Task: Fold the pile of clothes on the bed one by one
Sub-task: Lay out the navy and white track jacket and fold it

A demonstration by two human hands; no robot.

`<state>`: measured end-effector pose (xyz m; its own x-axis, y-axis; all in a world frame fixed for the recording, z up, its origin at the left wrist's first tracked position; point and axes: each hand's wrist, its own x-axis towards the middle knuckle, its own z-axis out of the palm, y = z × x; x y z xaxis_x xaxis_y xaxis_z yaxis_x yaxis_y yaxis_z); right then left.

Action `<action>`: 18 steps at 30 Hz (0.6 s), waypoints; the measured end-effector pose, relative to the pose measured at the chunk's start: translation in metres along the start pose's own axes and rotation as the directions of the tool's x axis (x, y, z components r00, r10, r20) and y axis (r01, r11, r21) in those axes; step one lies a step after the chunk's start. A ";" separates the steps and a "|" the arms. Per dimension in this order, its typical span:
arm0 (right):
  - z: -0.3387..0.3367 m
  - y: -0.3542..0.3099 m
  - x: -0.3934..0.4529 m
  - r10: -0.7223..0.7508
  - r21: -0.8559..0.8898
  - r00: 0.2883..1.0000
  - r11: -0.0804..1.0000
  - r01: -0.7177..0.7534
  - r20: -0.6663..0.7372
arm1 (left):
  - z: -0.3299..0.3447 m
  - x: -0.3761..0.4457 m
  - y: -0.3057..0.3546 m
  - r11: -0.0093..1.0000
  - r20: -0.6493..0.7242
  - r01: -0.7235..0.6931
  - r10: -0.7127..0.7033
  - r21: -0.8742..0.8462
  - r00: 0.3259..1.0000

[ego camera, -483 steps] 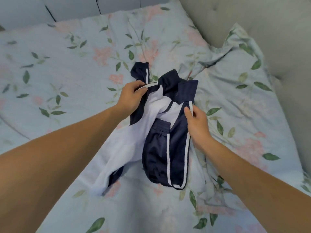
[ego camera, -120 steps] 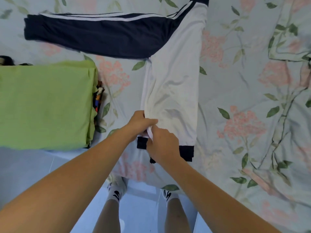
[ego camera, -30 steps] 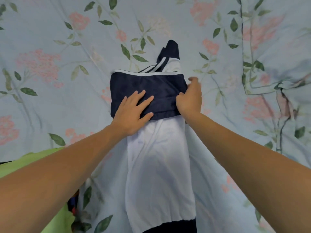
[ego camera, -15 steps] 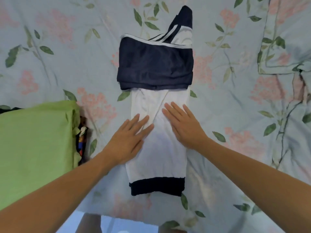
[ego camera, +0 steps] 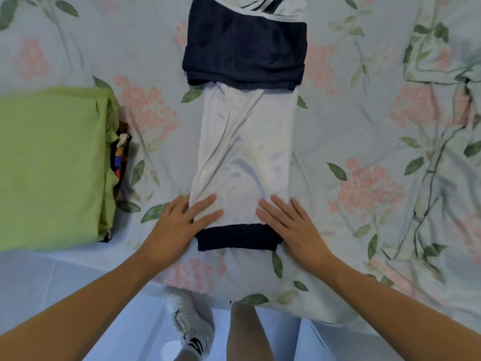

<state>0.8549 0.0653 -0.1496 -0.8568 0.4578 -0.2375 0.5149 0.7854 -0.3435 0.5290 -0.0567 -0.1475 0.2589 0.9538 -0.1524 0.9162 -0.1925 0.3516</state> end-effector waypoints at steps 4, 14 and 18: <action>-0.002 -0.013 0.010 0.230 0.333 0.961 0.928 -0.168 -0.156 | -0.011 0.005 -0.007 0.962 -0.013 0.107 -0.114 -0.253 0.993; -0.068 0.016 0.088 0.778 0.700 0.599 0.534 -0.473 -0.189 | -0.065 0.124 -0.019 0.577 0.007 0.560 -0.693 -0.595 0.721; -0.064 0.023 0.102 0.673 0.453 0.655 0.730 -0.512 -0.344 | -0.057 0.131 -0.004 0.698 -0.155 0.661 -0.711 -0.276 0.686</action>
<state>0.7777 0.1565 -0.1236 -0.2247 0.9716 -0.0739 0.8275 0.1502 -0.5409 0.5415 0.0823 -0.1165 -0.5214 0.8266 -0.2118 0.7259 0.5602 0.3990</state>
